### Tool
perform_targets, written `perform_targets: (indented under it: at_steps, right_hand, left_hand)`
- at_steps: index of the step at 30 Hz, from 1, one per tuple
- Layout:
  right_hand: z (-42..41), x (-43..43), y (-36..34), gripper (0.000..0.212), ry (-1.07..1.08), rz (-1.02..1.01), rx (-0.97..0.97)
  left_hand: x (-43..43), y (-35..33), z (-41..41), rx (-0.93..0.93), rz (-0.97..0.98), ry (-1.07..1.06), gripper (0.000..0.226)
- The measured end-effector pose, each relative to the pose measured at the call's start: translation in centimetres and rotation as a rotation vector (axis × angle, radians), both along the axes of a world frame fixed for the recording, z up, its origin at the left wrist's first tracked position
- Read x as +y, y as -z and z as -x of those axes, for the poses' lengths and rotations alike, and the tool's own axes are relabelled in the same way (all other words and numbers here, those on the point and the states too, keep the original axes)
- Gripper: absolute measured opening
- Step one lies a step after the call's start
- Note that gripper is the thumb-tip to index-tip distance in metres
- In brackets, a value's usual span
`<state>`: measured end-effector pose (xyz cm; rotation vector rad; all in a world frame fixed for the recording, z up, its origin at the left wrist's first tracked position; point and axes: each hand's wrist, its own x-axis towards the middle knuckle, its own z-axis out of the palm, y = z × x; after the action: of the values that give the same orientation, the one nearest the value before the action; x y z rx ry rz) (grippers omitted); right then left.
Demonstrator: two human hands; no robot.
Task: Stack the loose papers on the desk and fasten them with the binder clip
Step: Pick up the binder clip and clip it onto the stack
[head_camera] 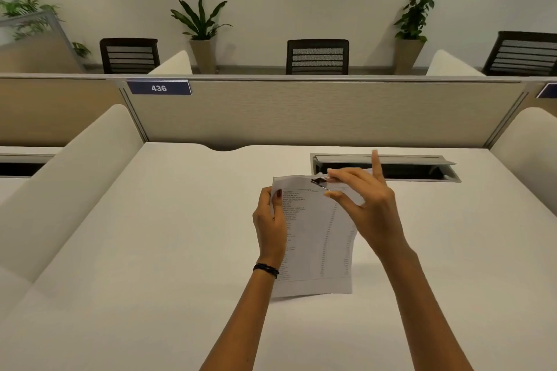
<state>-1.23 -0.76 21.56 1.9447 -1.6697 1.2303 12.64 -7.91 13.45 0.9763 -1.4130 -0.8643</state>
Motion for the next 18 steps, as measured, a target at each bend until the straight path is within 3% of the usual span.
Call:
perform_targets:
  at_steps: [5,8,18]
  right_hand:
    - [-0.4,-2.2,-2.0,0.03,-0.071,-0.071,0.288]
    - [-0.6,-2.9,-2.3,0.02,-0.093,-0.104,0.344]
    - [-1.3,-4.1,-3.8,0.024,-0.093,-0.11,0.598]
  left_hand:
    - [0.1,-0.2,-0.3,0.014,0.024,0.006,0.012]
    - [0.2,-0.3,-0.3,0.005,0.053,0.022,0.012]
    - [0.5,-0.5,-0.4,-0.004,0.069,0.085,0.007]
